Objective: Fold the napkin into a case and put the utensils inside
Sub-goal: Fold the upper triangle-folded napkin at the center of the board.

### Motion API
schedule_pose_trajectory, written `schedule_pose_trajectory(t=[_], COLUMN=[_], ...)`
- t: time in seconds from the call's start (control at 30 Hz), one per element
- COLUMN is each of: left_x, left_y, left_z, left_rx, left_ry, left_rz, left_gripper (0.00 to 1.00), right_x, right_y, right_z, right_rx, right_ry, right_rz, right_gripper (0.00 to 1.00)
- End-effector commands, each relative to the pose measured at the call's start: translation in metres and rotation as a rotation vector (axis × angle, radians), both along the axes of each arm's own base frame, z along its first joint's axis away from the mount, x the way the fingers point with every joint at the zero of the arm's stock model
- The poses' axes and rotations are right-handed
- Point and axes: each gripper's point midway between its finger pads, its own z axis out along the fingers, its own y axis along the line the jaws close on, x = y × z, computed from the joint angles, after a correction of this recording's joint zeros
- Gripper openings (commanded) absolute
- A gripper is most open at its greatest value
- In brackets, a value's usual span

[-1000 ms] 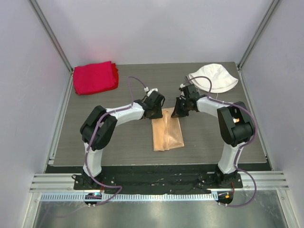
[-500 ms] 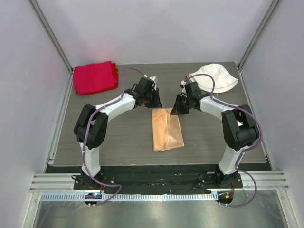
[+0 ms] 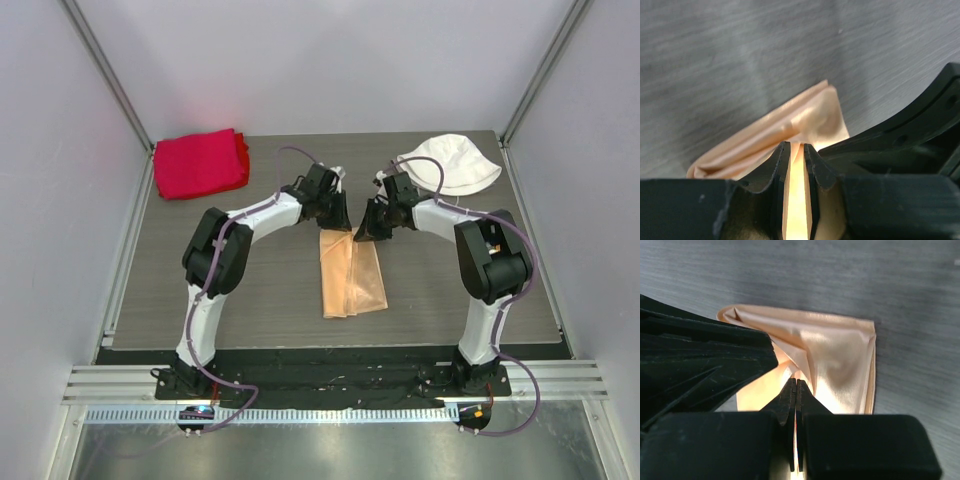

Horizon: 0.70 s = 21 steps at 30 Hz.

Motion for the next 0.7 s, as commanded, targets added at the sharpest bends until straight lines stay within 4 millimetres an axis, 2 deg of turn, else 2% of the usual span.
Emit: schedule_pose_trajectory(t=[0.0,0.13,0.17,0.27,0.37,0.4,0.43,0.53,0.6,0.63,0.67], left_x=[0.022,0.025,0.024,0.024,0.023,0.025,0.018,0.008,-0.004,0.0,-0.007], left_y=[-0.012,-0.015,-0.014,-0.013,-0.005,-0.001,0.007,0.021,0.024,0.034,0.029], left_z=[0.02,0.019,0.014,0.02,0.039,0.059,0.055,0.068,0.067,0.066,0.065], left_rx=[-0.02,-0.017,-0.011,0.003,0.008,0.003,0.024,0.071,0.124,0.2,0.238], left_ry=[-0.068,-0.075,-0.06,-0.059,-0.098,-0.141,-0.133,-0.182,-0.196,-0.235,-0.257], left_rz=[-0.01,-0.026,-0.03,-0.034,-0.007,0.016,0.027,0.052,0.027,0.071,0.057], left_gripper=[0.2,0.22,0.22,0.23,0.25,0.28,0.3,0.37,0.38,0.37,0.36], right_x=[0.03,0.041,0.043,0.049,0.053,0.054,0.056,0.055,0.05,0.044,0.04], right_y=[0.01,0.01,0.01,0.013,0.016,0.016,0.016,0.011,0.005,0.001,-0.001], right_z=[0.017,0.015,0.009,0.009,0.01,0.015,0.017,0.025,0.026,0.027,0.027], right_rx=[0.025,0.006,0.003,0.012,0.017,0.018,0.016,-0.001,-0.018,-0.023,-0.028], right_ry=[-0.085,-0.101,-0.09,-0.091,-0.097,-0.108,-0.113,-0.117,-0.101,-0.098,-0.092], right_rz=[-0.007,-0.016,-0.014,-0.015,-0.009,-0.01,-0.014,-0.033,-0.061,-0.07,-0.082], right_gripper=[0.01,0.01,0.01,0.01,0.01,0.01,0.01,0.01,0.01,0.02,0.06])
